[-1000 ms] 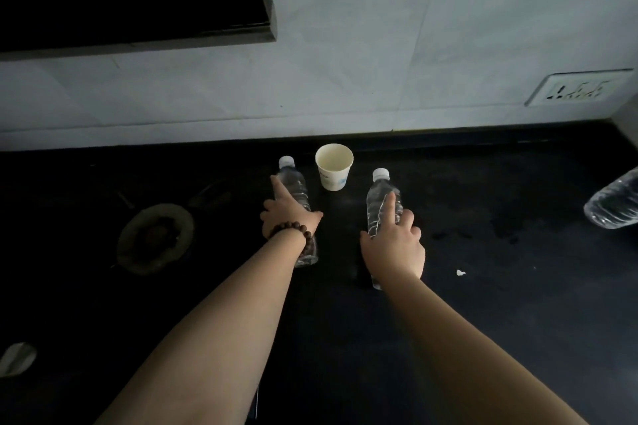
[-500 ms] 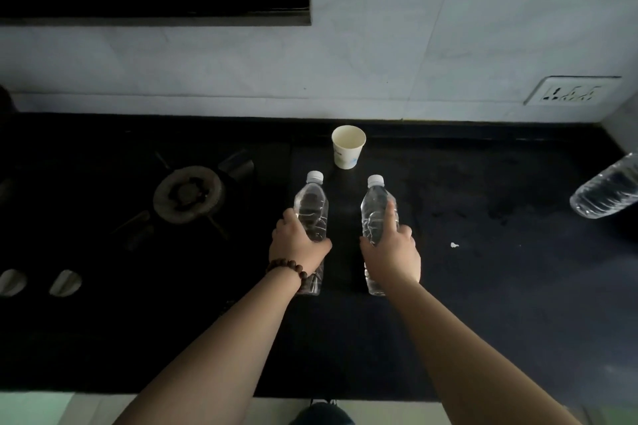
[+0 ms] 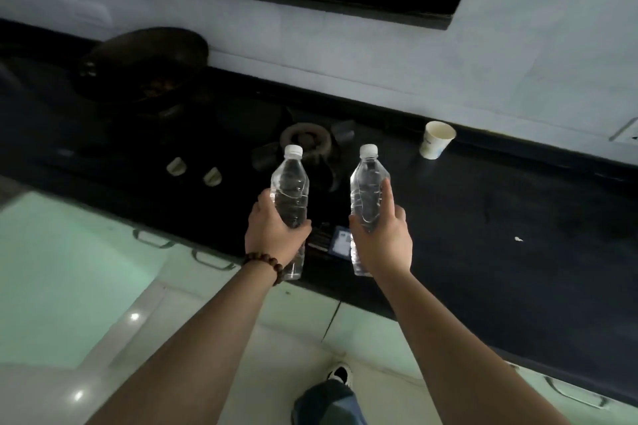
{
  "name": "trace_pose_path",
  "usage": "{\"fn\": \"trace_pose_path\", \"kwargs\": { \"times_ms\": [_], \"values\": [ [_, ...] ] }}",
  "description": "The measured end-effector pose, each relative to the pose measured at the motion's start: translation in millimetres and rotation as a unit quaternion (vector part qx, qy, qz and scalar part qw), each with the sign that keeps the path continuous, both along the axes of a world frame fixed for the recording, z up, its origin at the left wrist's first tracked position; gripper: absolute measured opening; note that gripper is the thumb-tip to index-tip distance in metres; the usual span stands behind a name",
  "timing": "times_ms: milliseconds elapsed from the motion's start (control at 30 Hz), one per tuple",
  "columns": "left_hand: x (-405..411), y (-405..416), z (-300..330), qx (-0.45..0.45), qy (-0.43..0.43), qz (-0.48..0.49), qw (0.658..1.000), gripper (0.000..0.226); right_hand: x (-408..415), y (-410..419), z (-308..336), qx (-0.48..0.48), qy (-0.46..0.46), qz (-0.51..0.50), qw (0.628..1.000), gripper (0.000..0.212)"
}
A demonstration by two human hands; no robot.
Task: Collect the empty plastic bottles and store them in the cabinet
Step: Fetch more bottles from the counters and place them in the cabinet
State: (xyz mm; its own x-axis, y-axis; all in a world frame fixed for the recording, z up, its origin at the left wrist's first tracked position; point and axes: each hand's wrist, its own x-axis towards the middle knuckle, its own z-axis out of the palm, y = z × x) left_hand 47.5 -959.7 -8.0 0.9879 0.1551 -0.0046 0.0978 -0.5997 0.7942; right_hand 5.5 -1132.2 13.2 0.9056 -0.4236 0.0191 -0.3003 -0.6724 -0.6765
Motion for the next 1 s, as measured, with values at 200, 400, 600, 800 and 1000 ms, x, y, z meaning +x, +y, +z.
{"fn": "trace_pose_path", "kwargs": {
  "times_ms": [200,400,600,800,1000],
  "values": [
    [-99.6,127.1,-3.1,-0.003,-0.002,0.123,0.992,0.075,-50.4,122.0,0.3,0.015,-0.018,0.135,0.991,0.081],
    [-205.8,240.8,-4.9,-0.01,0.016,0.272,0.962,0.075,-108.6,240.9,-9.6,0.026,-0.017,0.274,0.961,0.084],
    [-297.8,326.4,-10.9,0.002,0.009,0.388,0.922,0.071,-154.0,344.0,-15.1,0.02,0.003,0.38,0.925,0.083],
    [-340.3,383.0,-24.3,-0.003,0.013,0.461,0.887,0.074,-172.3,424.0,-21.7,0.007,-0.018,0.465,0.885,0.084],
    [-334.6,453.0,-34.1,0.005,0.025,0.506,0.862,0.067,-152.7,511.9,-41.4,0.003,-0.01,0.514,0.858,0.087]
  ]
}}
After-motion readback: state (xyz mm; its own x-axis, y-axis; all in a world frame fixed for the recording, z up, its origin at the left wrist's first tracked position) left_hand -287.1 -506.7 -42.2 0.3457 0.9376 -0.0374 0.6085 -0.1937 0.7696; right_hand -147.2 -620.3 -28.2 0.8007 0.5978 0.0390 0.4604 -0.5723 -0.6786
